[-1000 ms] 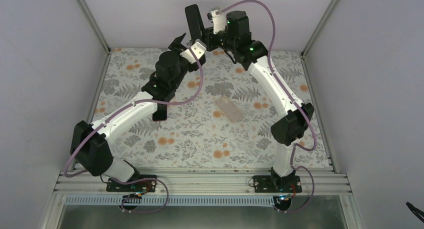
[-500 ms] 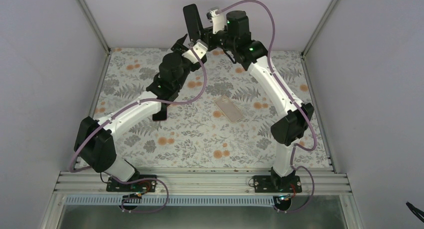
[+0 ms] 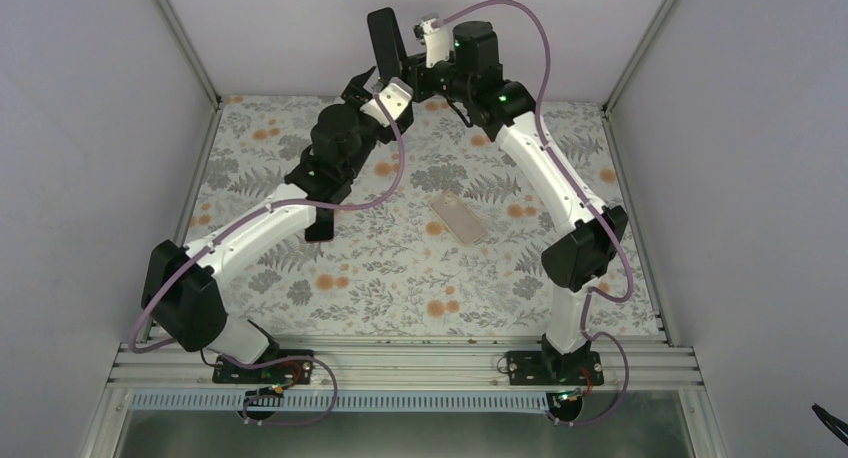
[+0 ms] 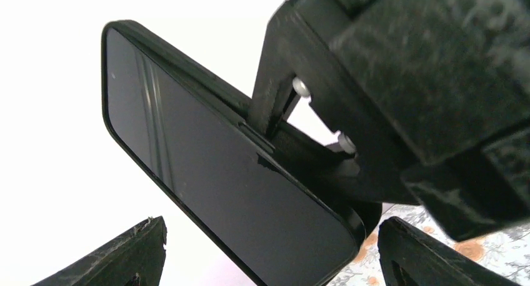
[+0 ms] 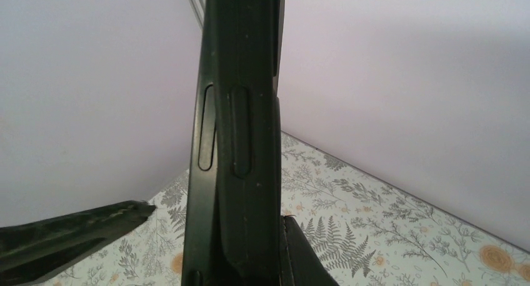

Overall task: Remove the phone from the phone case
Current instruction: Remove the phone case from the phone.

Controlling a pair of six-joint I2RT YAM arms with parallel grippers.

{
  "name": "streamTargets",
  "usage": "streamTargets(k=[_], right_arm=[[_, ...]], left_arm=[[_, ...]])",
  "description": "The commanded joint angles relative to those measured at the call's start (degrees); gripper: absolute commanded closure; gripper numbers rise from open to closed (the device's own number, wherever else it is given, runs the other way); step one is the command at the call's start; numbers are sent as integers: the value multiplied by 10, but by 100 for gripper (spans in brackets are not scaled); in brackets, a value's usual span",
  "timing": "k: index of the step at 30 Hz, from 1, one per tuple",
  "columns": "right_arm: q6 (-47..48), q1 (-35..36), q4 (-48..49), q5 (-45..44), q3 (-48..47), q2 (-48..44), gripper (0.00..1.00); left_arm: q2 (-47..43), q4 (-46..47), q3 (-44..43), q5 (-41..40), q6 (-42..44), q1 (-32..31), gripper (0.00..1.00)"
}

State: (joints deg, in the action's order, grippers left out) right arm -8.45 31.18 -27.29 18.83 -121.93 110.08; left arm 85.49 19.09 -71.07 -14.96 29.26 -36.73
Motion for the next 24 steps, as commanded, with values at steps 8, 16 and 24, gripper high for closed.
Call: streamTargets(k=[8,16,24], right_arm=[[-1,5,30,3,-3,-7,97],[-2,5,29,8,2,-15,97],[-11,5,26,30,3,-17,97]], left_arm=[[-7,4,-20,-4,-12,1,17],[15,70,-8,-117,21,1,27],[26,216,33,-231,91,-5,36]])
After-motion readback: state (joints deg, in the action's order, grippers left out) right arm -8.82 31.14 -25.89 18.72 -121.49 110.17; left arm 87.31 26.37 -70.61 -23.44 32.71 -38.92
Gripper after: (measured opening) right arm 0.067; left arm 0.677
